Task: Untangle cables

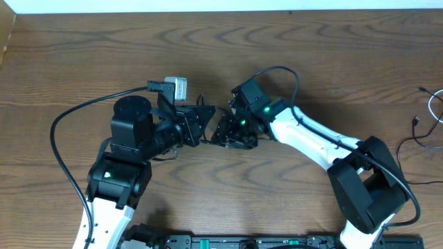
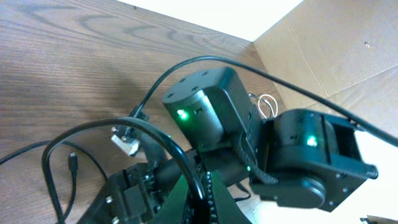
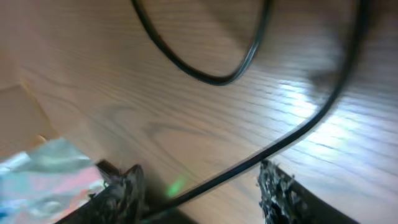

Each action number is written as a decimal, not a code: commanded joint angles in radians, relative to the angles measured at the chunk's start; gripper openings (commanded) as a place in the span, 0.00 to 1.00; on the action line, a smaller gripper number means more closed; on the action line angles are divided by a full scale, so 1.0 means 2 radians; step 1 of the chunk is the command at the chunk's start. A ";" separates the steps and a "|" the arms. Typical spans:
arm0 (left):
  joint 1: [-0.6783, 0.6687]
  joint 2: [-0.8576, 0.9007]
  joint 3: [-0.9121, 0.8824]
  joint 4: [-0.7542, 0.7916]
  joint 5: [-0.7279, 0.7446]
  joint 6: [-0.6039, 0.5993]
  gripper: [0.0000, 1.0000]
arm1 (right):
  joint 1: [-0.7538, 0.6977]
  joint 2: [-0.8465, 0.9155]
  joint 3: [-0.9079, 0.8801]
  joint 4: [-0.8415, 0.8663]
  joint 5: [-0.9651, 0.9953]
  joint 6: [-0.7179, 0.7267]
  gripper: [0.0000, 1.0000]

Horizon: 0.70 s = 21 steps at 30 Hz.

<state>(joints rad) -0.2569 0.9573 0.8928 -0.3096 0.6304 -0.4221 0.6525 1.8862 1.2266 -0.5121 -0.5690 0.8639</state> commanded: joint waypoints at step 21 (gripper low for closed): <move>0.002 -0.006 0.005 -0.015 0.006 0.009 0.08 | 0.024 0.006 -0.031 0.071 -0.031 0.161 0.01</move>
<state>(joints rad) -0.2569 0.9573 0.8928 -0.3206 0.6304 -0.4217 0.6964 1.8893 1.1740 -0.3714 -0.6514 1.2270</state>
